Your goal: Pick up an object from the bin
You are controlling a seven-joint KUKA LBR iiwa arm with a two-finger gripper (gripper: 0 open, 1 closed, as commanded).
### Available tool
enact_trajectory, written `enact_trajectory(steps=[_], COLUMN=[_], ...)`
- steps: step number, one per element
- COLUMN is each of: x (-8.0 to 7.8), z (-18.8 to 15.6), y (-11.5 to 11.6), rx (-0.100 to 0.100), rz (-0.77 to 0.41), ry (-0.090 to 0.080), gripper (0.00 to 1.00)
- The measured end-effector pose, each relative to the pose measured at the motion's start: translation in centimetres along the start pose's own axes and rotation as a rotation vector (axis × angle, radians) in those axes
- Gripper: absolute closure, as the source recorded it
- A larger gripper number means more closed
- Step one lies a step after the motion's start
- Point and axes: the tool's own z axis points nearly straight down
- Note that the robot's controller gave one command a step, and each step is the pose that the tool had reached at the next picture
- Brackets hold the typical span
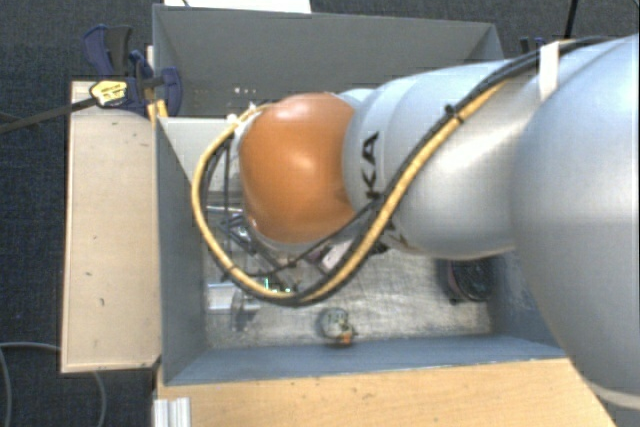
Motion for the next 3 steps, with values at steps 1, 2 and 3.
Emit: enact_trajectory(steps=[1, 2, 3], x=[-1.4, -1.5, -3.4], z=[10.7, 10.5, -10.8], y=[-1.3, -1.3, -2.6], rx=[0.002, 0.000, 0.000], rz=[-0.352, -0.347, -0.570], ry=[-0.001, -0.004, -0.018], gripper=[0.00, 1.00, 1.00])
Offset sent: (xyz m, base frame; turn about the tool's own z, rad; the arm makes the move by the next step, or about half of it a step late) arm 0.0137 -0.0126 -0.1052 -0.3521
